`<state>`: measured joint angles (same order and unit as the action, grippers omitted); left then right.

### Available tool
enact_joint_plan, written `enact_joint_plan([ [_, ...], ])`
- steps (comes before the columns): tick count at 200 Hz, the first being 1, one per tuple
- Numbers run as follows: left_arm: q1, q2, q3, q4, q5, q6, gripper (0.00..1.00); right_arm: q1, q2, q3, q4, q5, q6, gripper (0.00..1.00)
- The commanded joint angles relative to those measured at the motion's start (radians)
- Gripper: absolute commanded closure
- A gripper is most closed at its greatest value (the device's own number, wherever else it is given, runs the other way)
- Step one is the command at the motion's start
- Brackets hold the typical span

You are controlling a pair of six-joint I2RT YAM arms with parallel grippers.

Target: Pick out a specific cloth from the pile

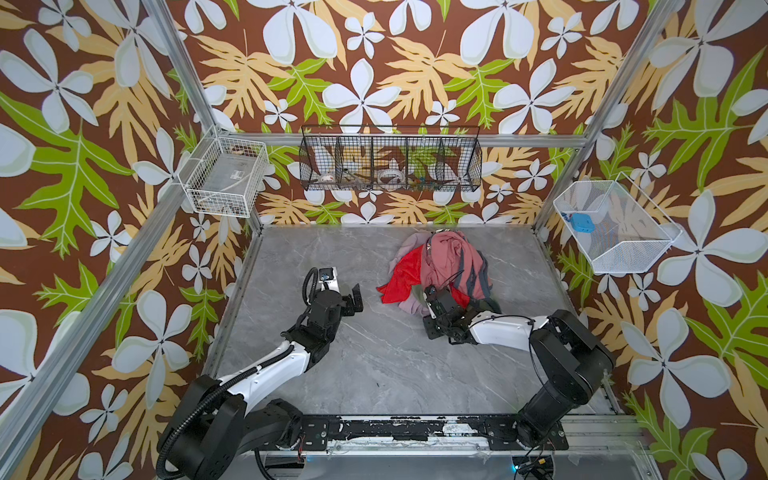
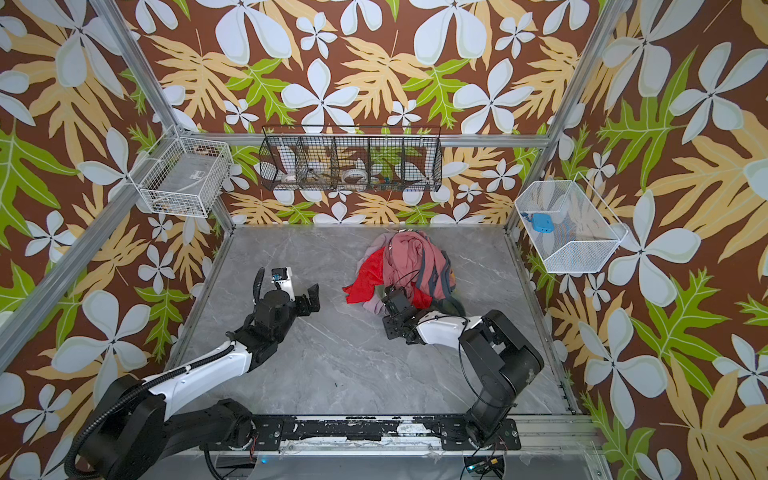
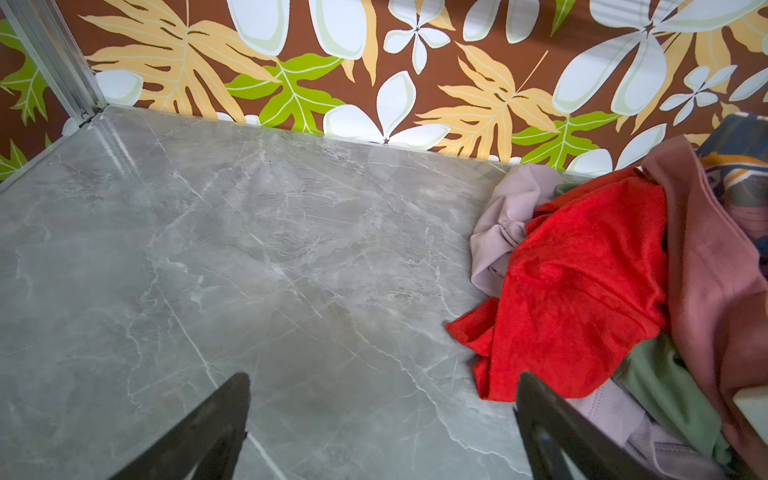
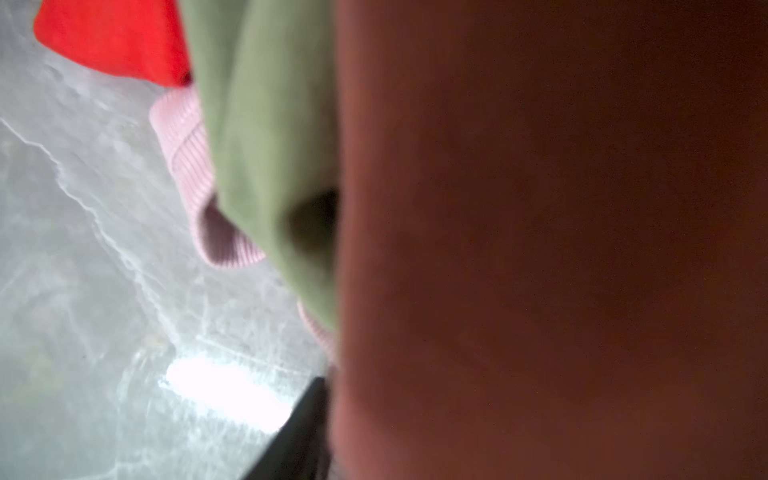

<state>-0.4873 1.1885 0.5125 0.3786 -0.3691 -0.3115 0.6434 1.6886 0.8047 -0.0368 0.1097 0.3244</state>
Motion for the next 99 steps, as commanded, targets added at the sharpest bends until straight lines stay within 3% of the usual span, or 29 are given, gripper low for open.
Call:
enact_joint_plan([
  [1,0.000,0.006,0.016,-0.001,-0.011,0.003,0.00,0.001,0.000,0.002,-0.040,-0.031,0.004,0.82],
  [30,0.000,0.017,0.024,-0.001,-0.001,0.002,0.00,0.001,-0.047,0.011,-0.035,-0.067,-0.002,1.00],
  [99,-0.002,0.045,0.038,-0.009,0.020,0.002,0.00,-0.037,-0.274,-0.016,0.080,-0.222,0.017,1.00],
])
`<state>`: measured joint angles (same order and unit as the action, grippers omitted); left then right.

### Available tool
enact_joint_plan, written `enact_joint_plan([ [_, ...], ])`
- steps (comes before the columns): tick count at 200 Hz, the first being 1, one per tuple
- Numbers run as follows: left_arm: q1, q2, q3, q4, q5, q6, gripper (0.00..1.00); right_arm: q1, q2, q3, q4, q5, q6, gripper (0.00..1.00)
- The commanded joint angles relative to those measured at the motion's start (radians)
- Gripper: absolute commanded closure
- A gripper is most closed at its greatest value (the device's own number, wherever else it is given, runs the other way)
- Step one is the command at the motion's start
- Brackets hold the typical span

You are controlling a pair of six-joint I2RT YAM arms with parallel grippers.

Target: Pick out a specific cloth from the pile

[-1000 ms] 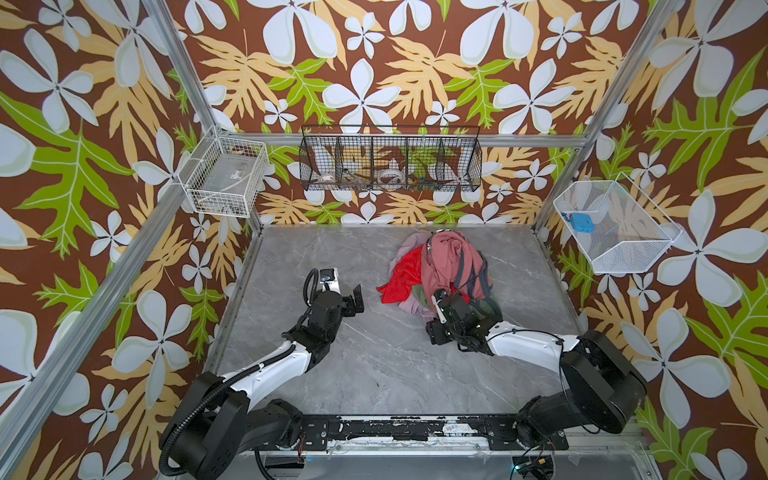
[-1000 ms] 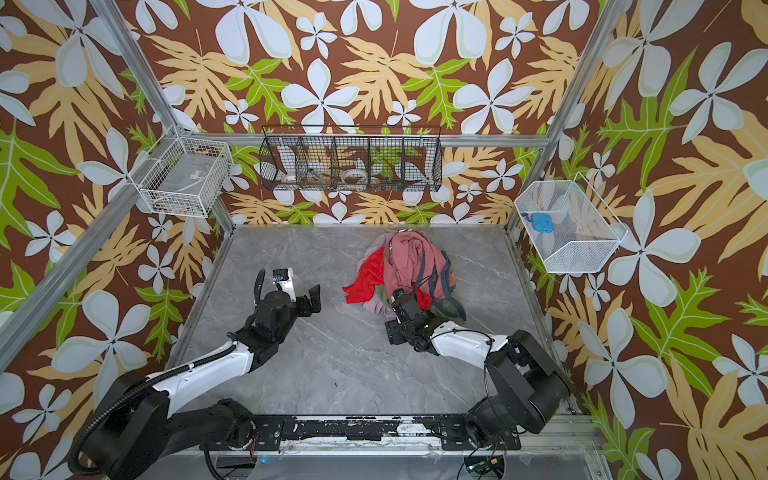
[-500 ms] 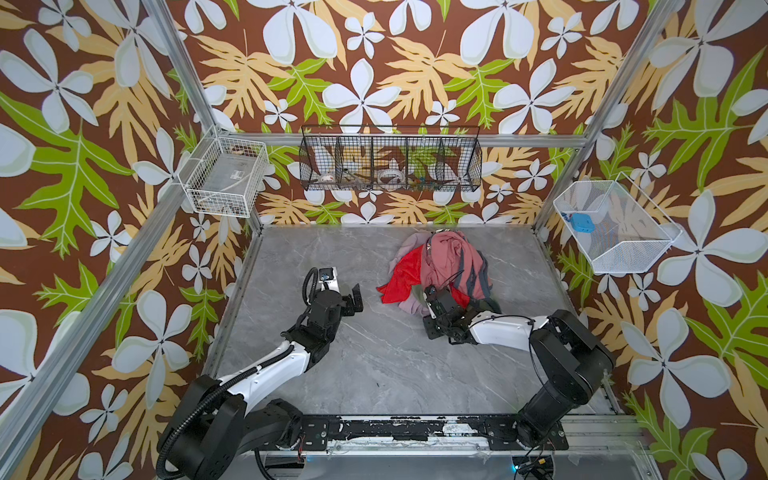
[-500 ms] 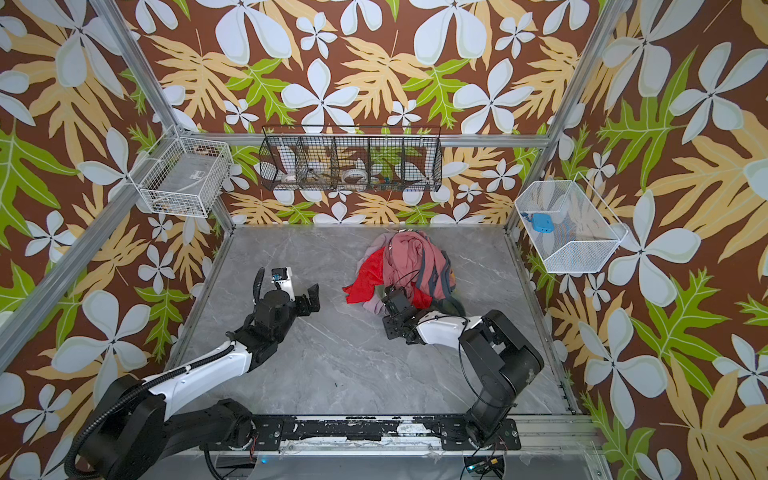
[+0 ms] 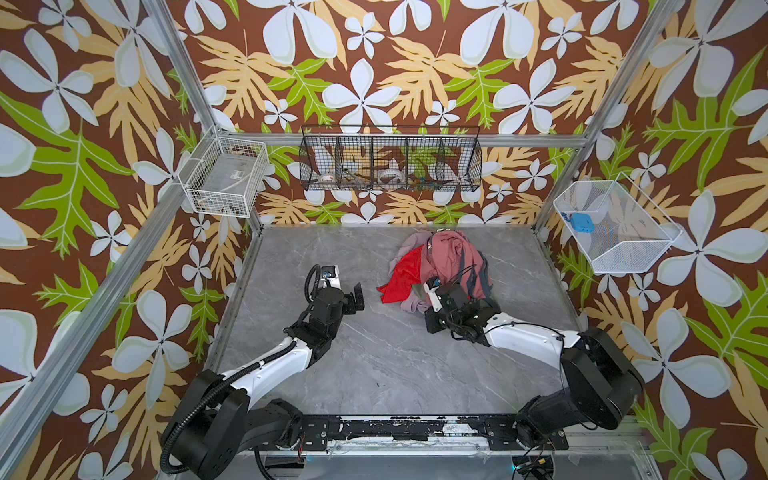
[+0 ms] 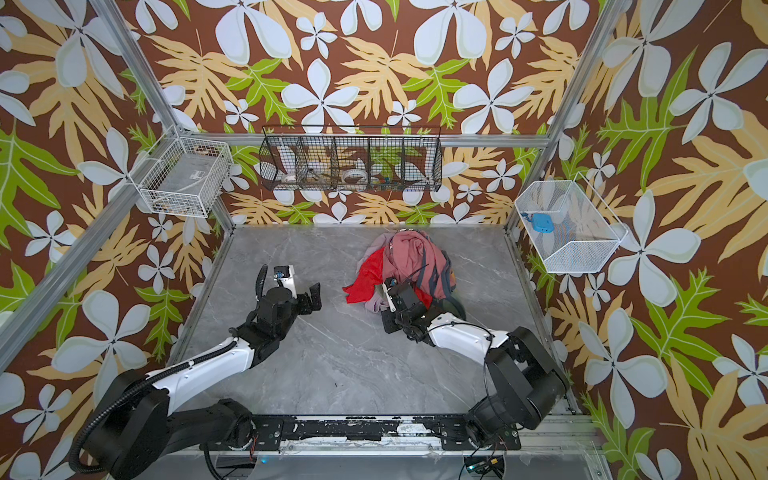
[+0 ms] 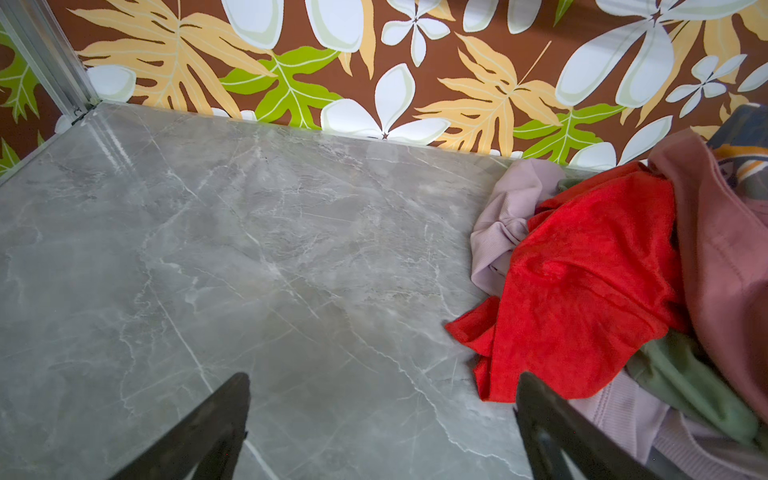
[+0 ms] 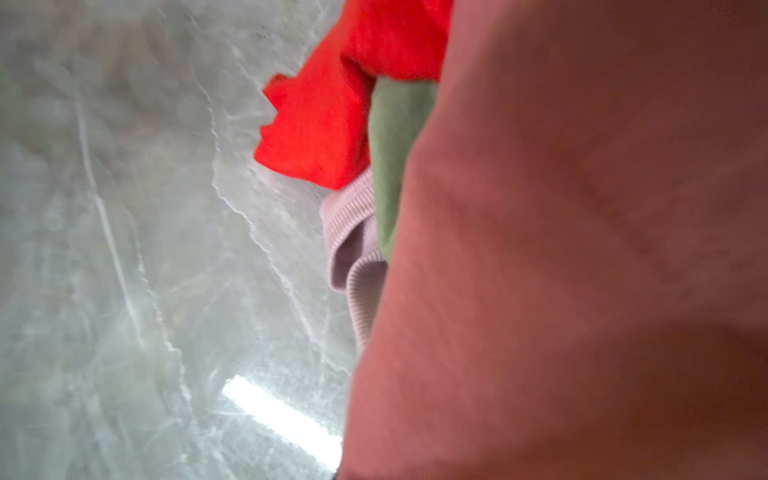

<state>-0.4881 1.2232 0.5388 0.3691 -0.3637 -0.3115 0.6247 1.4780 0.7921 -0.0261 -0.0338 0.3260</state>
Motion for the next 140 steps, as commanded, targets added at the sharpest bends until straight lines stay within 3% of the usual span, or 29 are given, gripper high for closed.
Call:
enact_joint_plan([
  [1,-0.001,0.011,0.013,0.001,0.016,0.002,0.00,-0.018,-0.068,-0.005,0.071,-0.081,0.017,1.00],
  [76,-0.023,0.123,0.091,-0.014,0.133,0.013,0.00,-0.051,-0.249,-0.005,0.194,-0.247,0.015,1.00],
  [140,-0.109,0.234,0.202,-0.004,0.329,0.070,0.00,-0.080,-0.273,0.036,0.181,-0.227,0.020,1.00],
])
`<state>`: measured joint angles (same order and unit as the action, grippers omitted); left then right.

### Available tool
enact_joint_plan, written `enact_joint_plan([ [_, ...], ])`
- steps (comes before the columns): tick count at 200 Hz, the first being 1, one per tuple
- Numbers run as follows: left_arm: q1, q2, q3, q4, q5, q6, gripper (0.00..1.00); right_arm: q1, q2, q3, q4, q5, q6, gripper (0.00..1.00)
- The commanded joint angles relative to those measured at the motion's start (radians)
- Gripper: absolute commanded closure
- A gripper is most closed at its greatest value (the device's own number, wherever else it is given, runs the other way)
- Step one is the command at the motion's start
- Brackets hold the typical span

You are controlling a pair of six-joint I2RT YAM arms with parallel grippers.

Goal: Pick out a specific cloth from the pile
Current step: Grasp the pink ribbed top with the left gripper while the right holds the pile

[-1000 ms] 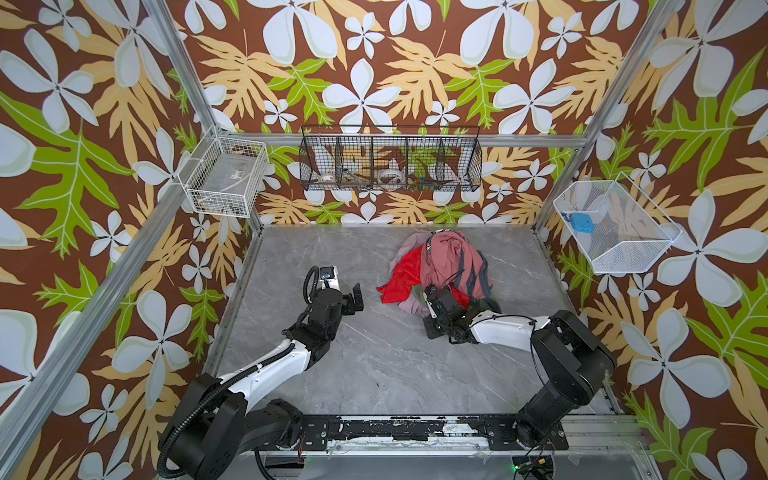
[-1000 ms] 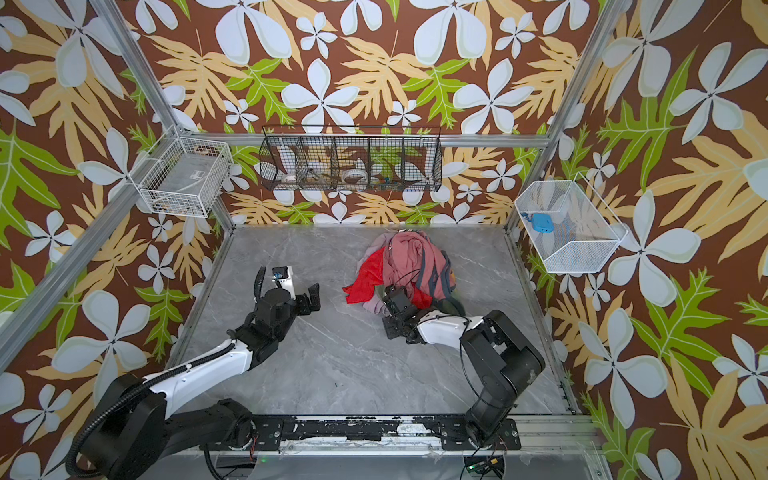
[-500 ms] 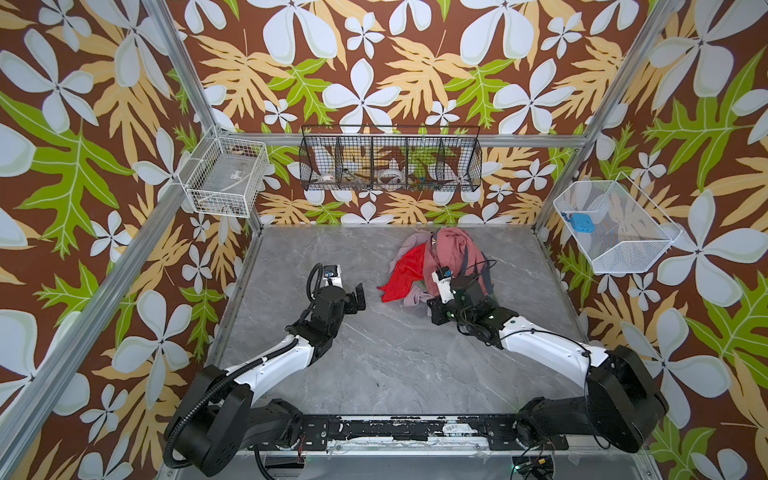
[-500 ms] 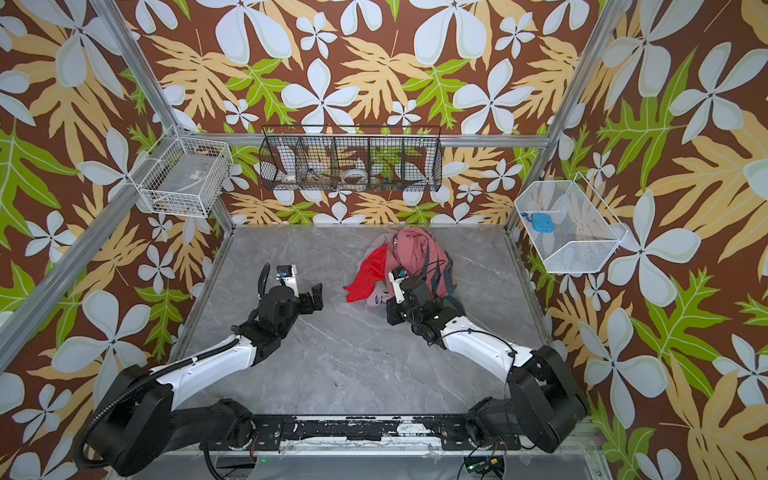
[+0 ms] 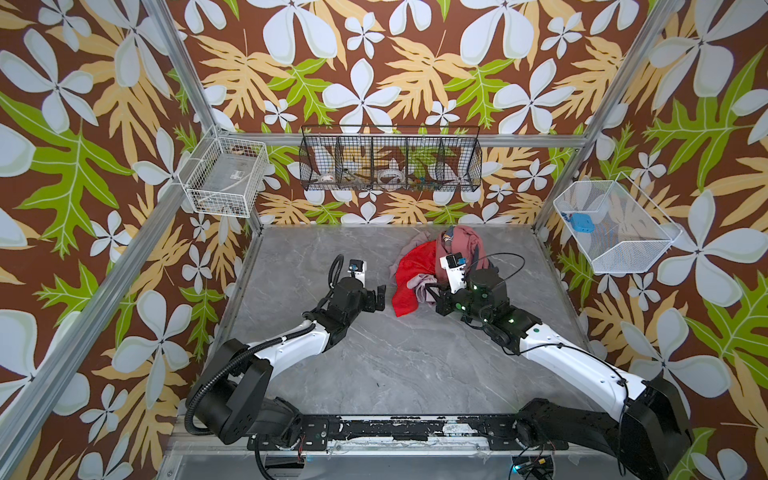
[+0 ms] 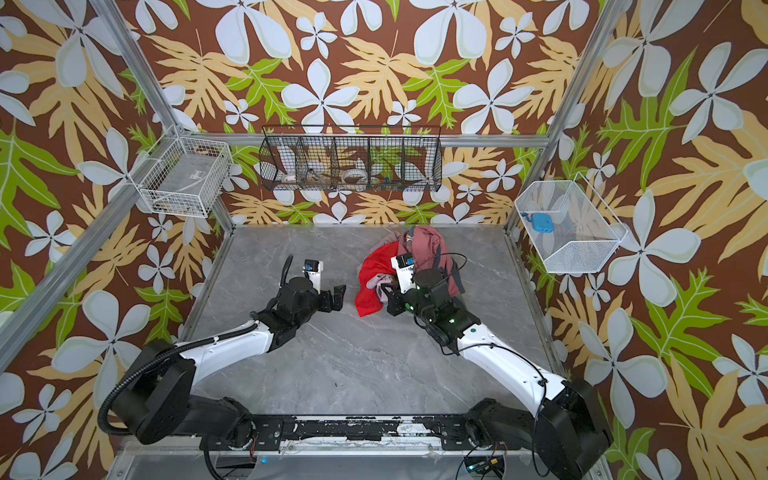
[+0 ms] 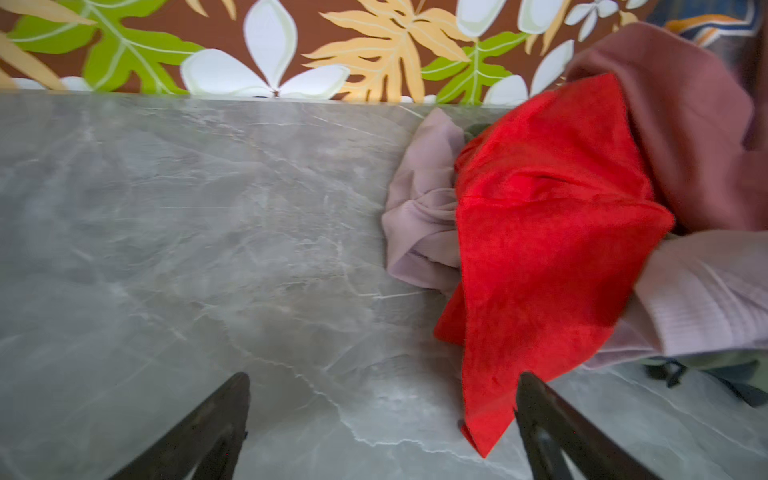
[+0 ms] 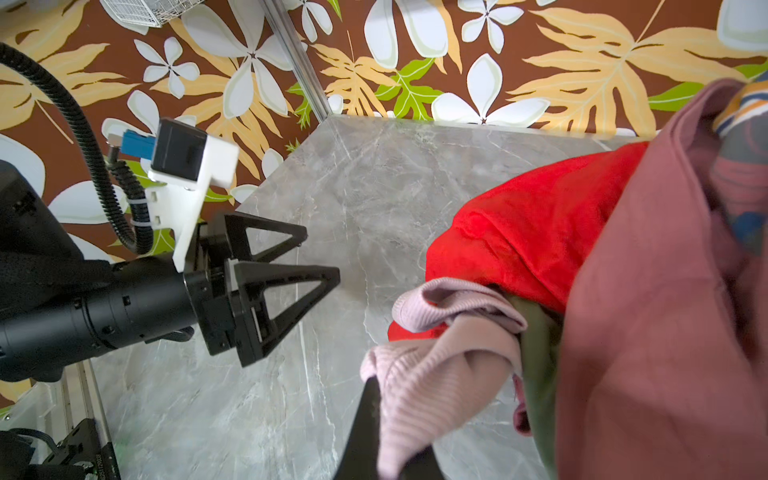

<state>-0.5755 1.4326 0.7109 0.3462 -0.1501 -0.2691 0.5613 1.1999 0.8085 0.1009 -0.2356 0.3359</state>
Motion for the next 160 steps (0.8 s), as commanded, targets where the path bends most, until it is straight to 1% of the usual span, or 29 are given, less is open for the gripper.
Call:
enact_joint_plan([
  [1,-0.023,0.026,0.032,0.019,0.119,0.027,0.00,-0.017,0.005,0.020,0.054,-0.025,0.010,1.00],
  [45,-0.068,0.013,0.025,0.100,0.193,0.026,0.00,-0.045,0.015,0.002,0.122,-0.051,0.059,1.00],
  [86,-0.093,0.042,0.103,0.071,0.236,0.070,0.00,-0.070,0.042,-0.026,0.187,-0.097,0.104,1.00],
  [114,-0.109,0.070,0.165,0.037,0.261,0.119,0.07,-0.079,0.041,-0.030,0.194,-0.099,0.111,1.00],
  [147,-0.129,0.096,0.207,0.013,0.258,0.167,0.09,-0.092,0.040,-0.047,0.216,-0.123,0.125,1.00],
  [160,-0.129,0.112,0.221,0.009,0.252,0.167,0.15,-0.095,0.040,-0.049,0.218,-0.128,0.129,1.00],
])
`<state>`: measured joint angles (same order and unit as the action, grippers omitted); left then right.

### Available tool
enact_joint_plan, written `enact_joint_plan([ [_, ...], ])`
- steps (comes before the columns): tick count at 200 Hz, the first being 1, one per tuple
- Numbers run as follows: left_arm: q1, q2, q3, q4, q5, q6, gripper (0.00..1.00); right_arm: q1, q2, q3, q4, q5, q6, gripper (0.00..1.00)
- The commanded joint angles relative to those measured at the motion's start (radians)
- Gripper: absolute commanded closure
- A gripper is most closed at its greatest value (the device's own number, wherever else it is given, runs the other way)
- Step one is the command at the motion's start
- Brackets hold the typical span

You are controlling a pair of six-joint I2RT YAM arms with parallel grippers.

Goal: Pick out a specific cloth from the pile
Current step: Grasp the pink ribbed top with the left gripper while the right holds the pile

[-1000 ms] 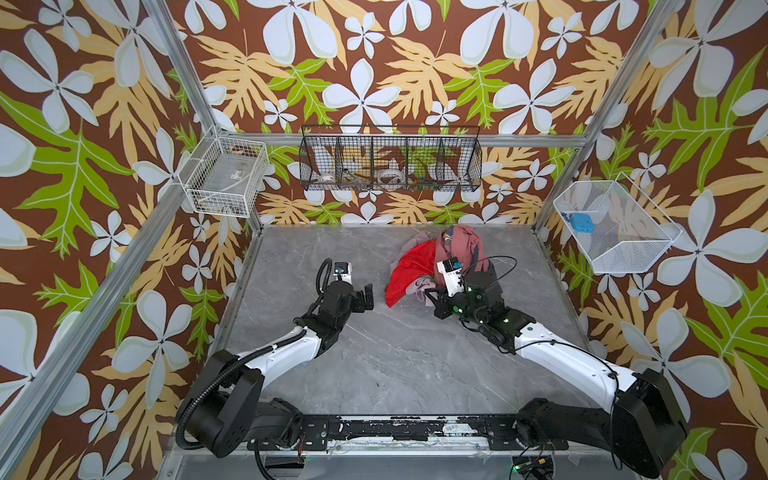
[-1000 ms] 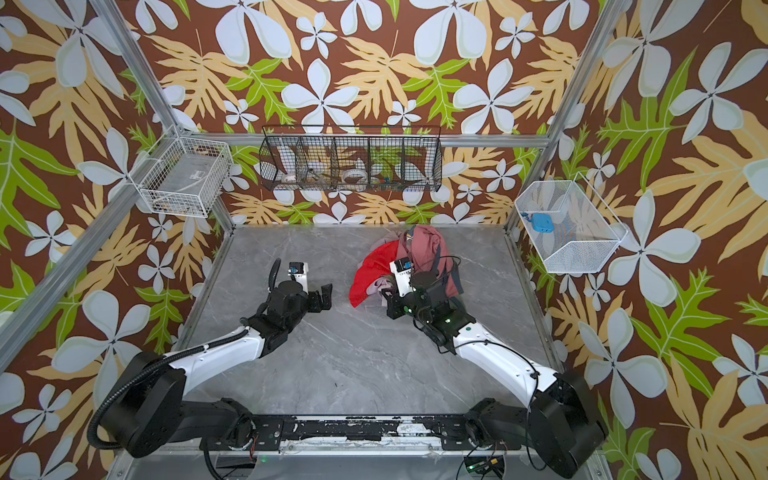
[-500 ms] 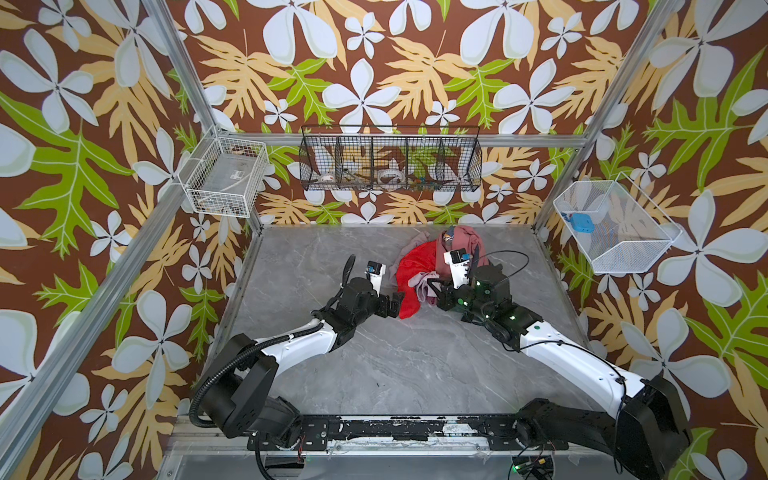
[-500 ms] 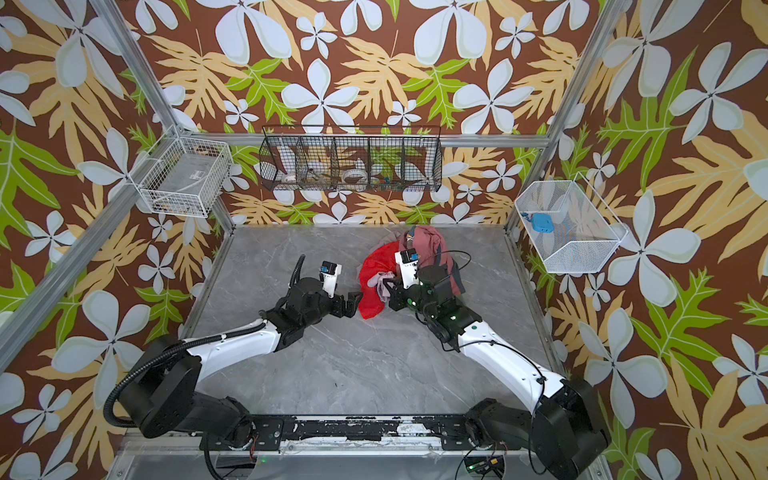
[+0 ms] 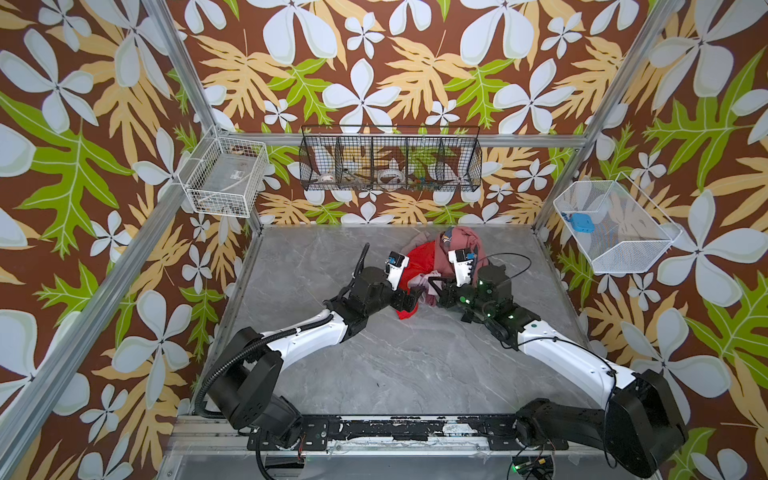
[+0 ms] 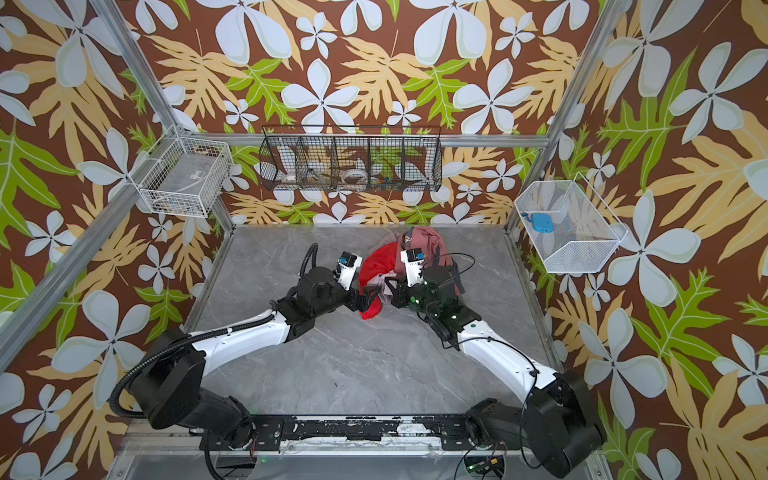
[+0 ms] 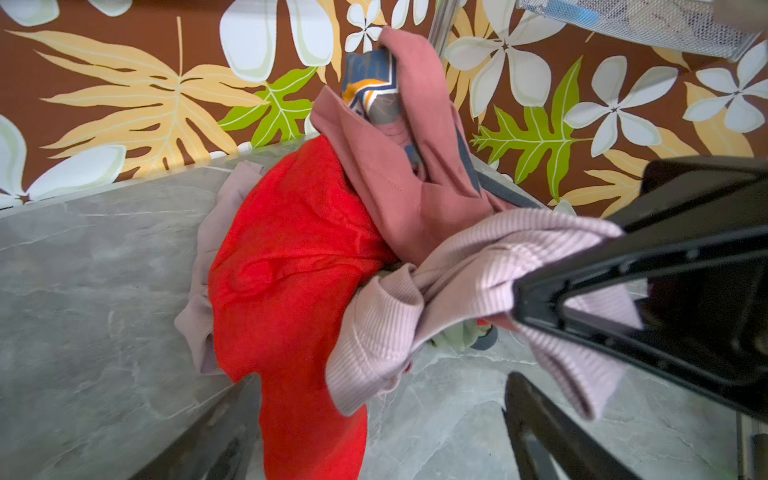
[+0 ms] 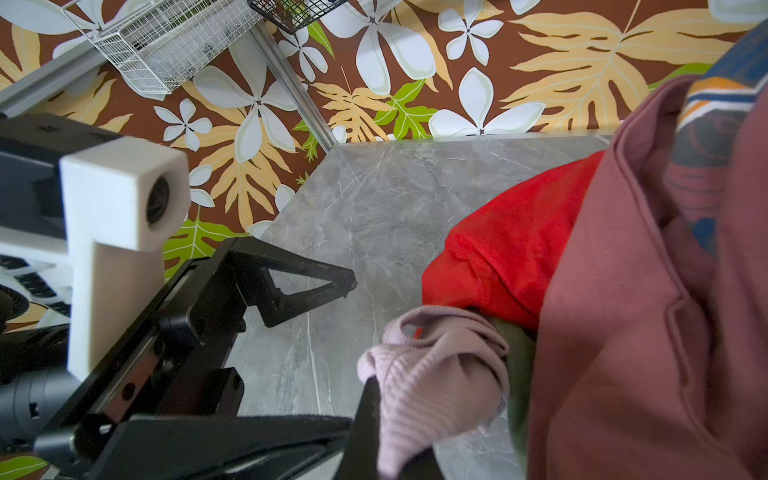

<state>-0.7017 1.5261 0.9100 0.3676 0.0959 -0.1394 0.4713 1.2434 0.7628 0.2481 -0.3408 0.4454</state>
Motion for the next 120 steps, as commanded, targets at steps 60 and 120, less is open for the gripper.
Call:
enact_joint_plan([
  [60,-0.002,0.114,0.133,-0.088,-0.003,0.086,0.21,-0.042,-0.015,-0.029,0.099,-0.076,0.043,1.00],
  [120,-0.012,0.195,0.221,-0.088,0.045,0.103,0.22,-0.046,0.008,-0.029,0.123,-0.129,0.064,1.00],
])
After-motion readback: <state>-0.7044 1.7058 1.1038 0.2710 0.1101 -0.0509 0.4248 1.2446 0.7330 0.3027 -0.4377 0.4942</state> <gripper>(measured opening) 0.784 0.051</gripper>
